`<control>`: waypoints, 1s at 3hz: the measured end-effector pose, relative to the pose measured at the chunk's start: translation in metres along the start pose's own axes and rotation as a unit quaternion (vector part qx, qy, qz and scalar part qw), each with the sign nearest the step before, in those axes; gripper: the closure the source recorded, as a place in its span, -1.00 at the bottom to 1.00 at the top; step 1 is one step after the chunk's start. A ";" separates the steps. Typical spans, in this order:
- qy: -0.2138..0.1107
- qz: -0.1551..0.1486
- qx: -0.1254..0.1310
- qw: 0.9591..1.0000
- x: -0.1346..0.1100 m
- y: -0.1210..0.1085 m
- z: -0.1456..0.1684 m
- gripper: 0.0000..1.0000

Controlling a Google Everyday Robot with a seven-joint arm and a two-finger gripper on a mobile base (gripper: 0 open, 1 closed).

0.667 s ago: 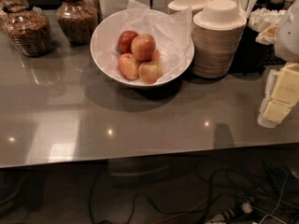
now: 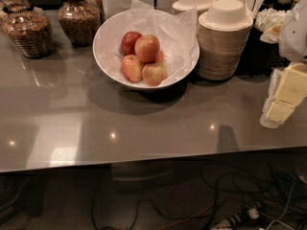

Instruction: Pick apple from white bowl

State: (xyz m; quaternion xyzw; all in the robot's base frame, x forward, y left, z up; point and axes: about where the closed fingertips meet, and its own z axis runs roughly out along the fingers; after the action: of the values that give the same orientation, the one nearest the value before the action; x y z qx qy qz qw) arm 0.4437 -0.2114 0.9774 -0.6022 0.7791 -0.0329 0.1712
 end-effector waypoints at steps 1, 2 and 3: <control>-0.039 0.005 0.000 0.999 -0.016 -0.011 0.009 -1.00; -0.107 0.000 -0.024 0.994 -0.047 -0.022 0.028 -1.00; -0.107 0.000 -0.024 0.994 -0.047 -0.022 0.028 -1.00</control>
Offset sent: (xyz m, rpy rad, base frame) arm 0.0641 0.0713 -0.0164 0.3568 -0.0070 0.1279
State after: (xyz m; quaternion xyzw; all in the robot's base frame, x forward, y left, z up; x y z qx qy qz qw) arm 0.4826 -0.1680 0.9669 -0.6064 0.7567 0.0502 0.2391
